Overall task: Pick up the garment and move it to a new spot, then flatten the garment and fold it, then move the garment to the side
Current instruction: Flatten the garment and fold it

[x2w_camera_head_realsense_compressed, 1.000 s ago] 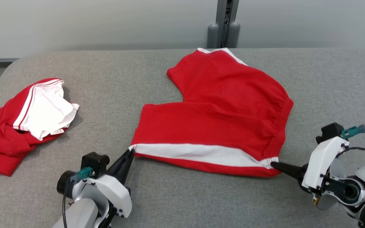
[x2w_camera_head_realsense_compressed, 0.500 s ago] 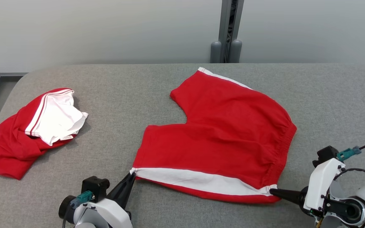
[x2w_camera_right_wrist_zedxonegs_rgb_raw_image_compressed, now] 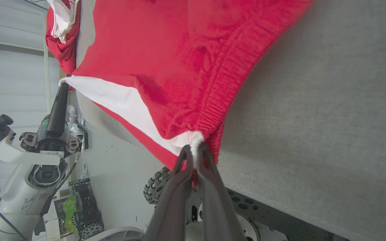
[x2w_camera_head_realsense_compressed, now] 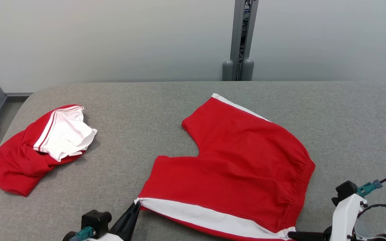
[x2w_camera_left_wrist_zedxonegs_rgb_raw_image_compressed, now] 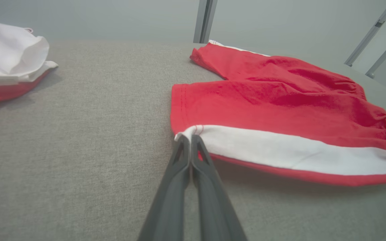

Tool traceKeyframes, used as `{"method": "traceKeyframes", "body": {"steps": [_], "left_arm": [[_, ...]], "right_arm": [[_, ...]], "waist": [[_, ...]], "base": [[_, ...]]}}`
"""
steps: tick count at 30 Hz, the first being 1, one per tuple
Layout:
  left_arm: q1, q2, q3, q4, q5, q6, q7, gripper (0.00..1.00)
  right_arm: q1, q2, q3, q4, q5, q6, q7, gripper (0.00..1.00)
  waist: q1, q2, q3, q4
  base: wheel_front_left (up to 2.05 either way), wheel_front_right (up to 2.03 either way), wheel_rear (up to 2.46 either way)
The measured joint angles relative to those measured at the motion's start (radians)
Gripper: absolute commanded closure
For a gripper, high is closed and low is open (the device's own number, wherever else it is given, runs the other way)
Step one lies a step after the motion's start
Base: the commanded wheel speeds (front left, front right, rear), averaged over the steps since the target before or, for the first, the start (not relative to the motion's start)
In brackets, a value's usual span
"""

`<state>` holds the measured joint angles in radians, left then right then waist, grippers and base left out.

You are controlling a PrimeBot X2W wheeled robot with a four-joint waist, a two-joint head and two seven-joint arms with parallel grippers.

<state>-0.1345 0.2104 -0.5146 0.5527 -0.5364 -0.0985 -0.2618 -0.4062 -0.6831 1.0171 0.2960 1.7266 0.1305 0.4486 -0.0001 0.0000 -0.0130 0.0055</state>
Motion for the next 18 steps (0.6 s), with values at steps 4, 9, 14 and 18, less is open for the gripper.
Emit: {"method": "traceKeyframes", "body": {"steps": [4,9,14,18], "left_arm": [[0.032,0.005,0.017,-0.033,0.000,0.009,0.000,1.00],[0.040,0.010,0.034,-0.065,0.000,0.012,0.000,1.00],[0.014,0.013,0.044,-0.081,0.000,0.017,0.000,1.00],[-0.037,0.021,0.064,-0.093,-0.001,0.021,0.000,1.00]], "right_arm": [[0.028,-0.024,0.010,-0.040,0.010,0.000,-0.003,1.00],[0.030,-0.037,0.010,-0.062,0.018,0.000,-0.033,1.00],[0.022,-0.031,-0.006,-0.069,0.030,0.000,-0.065,1.00],[0.004,-0.015,-0.016,-0.076,0.052,0.000,-0.082,1.00]], "waist": [[0.0001,0.0000,0.000,-0.001],[0.0001,0.0000,0.009,-0.005],[0.0001,0.0000,0.026,-0.014],[0.0001,0.0000,0.045,-0.028]], "base": [[0.00,0.00,0.00],[0.00,0.00,0.00],[0.00,0.00,0.00],[0.00,0.00,0.00]]}}
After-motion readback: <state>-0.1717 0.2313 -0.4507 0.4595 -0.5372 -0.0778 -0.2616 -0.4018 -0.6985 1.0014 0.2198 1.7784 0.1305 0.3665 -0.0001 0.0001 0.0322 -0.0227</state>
